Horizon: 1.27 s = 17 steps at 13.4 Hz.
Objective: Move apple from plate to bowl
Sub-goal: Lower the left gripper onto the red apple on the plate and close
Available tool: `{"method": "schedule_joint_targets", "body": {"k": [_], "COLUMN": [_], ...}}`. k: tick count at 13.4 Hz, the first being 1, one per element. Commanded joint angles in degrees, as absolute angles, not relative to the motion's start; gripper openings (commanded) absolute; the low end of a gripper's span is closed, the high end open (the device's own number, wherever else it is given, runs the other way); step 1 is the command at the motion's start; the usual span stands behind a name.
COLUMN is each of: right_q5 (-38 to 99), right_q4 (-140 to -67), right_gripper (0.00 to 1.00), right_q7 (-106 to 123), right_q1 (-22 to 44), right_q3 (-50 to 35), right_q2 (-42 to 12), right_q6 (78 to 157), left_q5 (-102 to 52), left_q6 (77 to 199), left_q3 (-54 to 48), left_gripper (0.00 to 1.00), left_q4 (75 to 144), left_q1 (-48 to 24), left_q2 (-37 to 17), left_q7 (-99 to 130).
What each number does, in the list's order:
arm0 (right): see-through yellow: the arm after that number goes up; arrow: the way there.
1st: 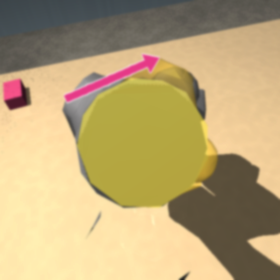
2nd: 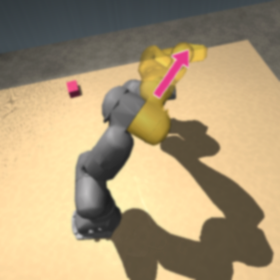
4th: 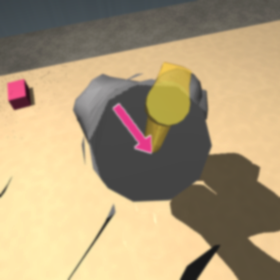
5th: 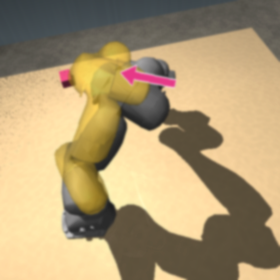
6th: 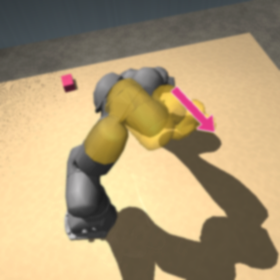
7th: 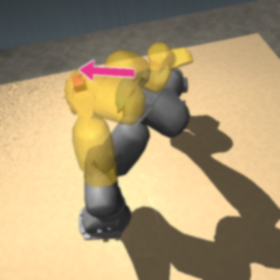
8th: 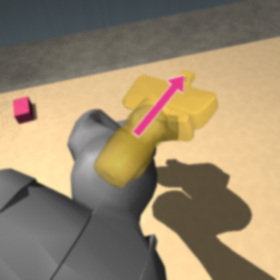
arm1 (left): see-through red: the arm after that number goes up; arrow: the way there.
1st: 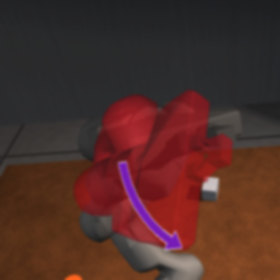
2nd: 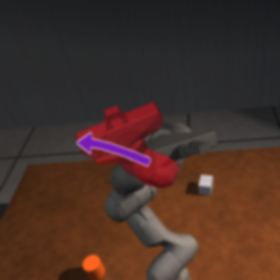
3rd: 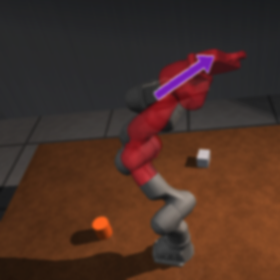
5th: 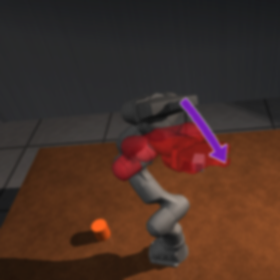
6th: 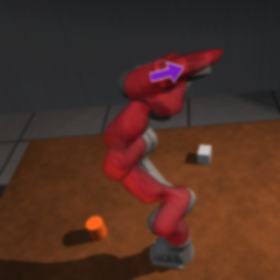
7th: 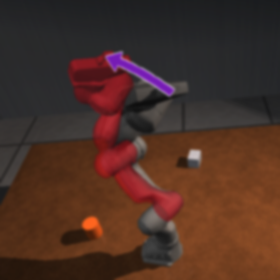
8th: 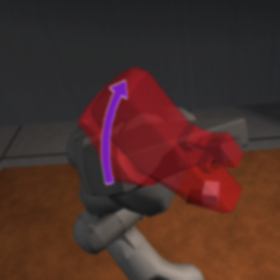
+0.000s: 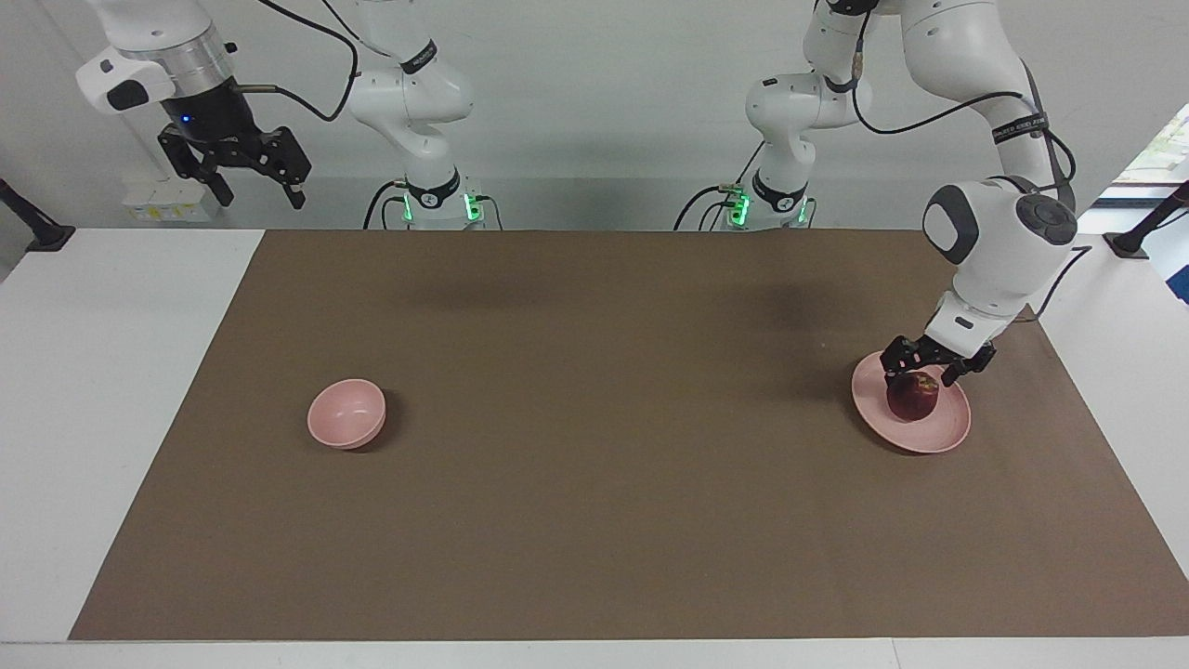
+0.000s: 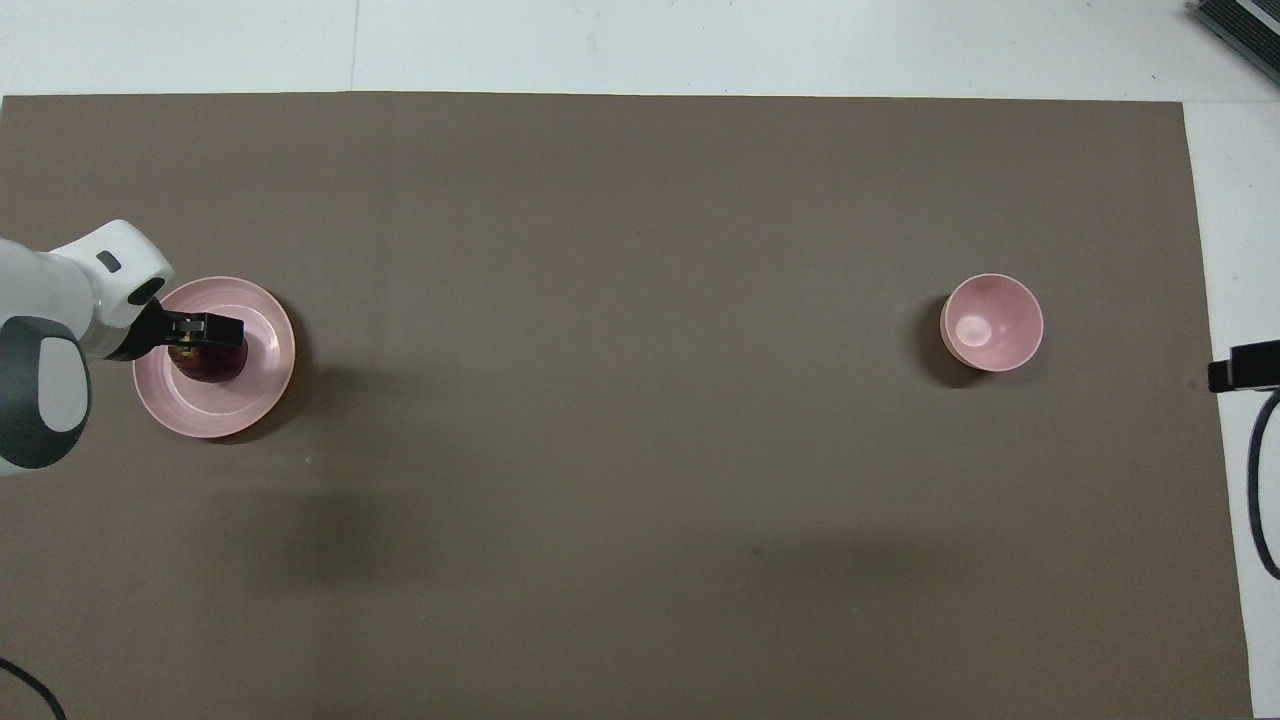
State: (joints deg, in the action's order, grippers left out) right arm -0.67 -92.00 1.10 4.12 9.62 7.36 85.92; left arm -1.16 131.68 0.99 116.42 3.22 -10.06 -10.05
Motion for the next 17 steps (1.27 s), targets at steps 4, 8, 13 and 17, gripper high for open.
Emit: {"method": "schedule_joint_targets", "body": {"k": [4, 8, 13, 17], "right_q5": [-0.1, 0.3, 0.5, 0.8], "right_q4": [-92.8, -93.2, -93.6, -94.0], "right_gripper": [1.0, 1.0, 1.0, 1.0], "right_q7": [0.8, 1.1, 1.0, 0.4], "right_q1": [4.0, 4.6, 4.7, 5.1], "right_q3": [9.0, 8.8, 8.3, 8.2], "right_q2": [8.3, 8.4, 8.1, 7.2], "right_q6": [86.0, 86.1, 86.4, 88.3], "left_q5": [-0.6, -0.6, -0.6, -0.9], "left_q6": [135.6, 136.8, 139.5, 131.2], "left_q3": [0.6, 0.6, 0.6, 0.5], "left_gripper": [1.0, 1.0, 0.01, 0.0], "left_q4": [119.3, 120.8, 122.1, 115.3], "left_q1": [4.5, 4.6, 5.5, 4.5], "left_q2": [-10.8, -11.1, -11.5, -12.0], "left_q7": [-12.1, -12.1, -12.3, -12.1]}}
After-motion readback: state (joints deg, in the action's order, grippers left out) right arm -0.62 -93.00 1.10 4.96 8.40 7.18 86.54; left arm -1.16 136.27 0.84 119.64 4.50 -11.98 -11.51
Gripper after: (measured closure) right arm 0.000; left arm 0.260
